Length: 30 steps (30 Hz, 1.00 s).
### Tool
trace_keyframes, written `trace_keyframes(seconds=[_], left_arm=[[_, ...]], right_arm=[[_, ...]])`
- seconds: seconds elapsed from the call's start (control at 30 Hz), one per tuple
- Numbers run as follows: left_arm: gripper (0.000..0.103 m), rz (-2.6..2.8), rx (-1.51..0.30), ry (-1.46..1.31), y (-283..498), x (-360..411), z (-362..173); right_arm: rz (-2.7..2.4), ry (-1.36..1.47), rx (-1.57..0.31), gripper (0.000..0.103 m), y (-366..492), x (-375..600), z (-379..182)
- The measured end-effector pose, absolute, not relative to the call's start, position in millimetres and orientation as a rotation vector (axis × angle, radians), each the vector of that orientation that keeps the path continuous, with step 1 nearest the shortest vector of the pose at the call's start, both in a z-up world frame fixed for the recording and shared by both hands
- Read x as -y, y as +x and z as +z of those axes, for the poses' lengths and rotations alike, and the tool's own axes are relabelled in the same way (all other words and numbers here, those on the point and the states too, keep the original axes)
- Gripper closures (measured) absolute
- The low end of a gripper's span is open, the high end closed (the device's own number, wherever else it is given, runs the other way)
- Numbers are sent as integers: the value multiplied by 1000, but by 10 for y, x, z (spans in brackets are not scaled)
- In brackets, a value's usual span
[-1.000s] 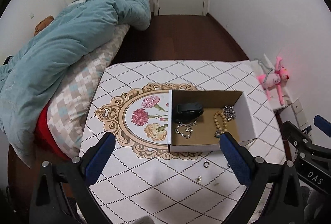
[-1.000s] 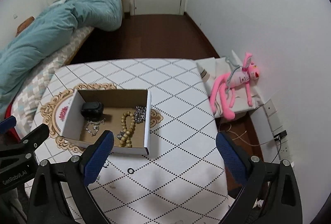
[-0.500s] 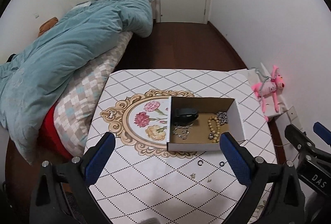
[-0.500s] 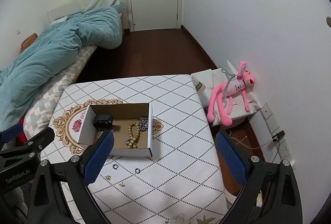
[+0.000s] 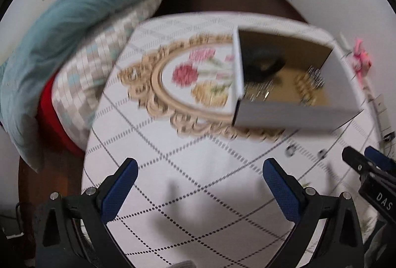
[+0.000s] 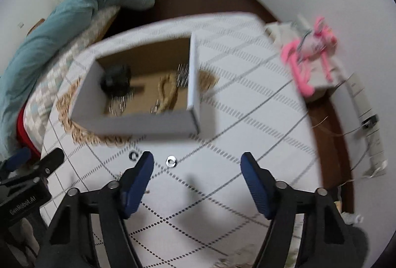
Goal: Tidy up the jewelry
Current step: 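Pick up a small black ring with the right gripper while the left gripper picks up another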
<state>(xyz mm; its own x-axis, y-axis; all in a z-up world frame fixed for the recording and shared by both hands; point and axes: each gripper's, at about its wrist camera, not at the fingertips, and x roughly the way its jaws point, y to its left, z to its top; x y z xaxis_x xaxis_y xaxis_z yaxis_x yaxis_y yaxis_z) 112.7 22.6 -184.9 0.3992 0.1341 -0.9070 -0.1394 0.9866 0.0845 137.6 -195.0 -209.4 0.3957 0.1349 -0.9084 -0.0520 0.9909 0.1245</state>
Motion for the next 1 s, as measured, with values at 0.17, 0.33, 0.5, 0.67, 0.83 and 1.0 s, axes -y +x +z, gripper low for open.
trace_keyframes(seconds=[0.17, 0.33, 0.5, 0.67, 0.83, 1.0], left_arm=[[0, 199, -1214, -5, 1135, -293, -2151], [0, 207, -1231, -7, 1105, -325, -2257], [0, 186, -1229, -1, 1069, -241, -2272], [1, 97, -1196, 13, 1020, 11, -2218], [13, 3, -1165, 79, 1004, 302, -2231], [25, -47, -1144, 143, 1010, 518, -2246]], right_arm=[[161, 52, -1171, 45, 1400, 1777, -2454], [171, -24, -1134, 59, 1375, 1592, -2539], [170, -100, -1099, 90, 1336, 1502, -2526], [161, -55, -1108, 90, 1263, 1678, -2476], [124, 4, -1110, 90, 1147, 1959, -2389], [88, 29, -1116, 90, 1076, 2128, -2398]])
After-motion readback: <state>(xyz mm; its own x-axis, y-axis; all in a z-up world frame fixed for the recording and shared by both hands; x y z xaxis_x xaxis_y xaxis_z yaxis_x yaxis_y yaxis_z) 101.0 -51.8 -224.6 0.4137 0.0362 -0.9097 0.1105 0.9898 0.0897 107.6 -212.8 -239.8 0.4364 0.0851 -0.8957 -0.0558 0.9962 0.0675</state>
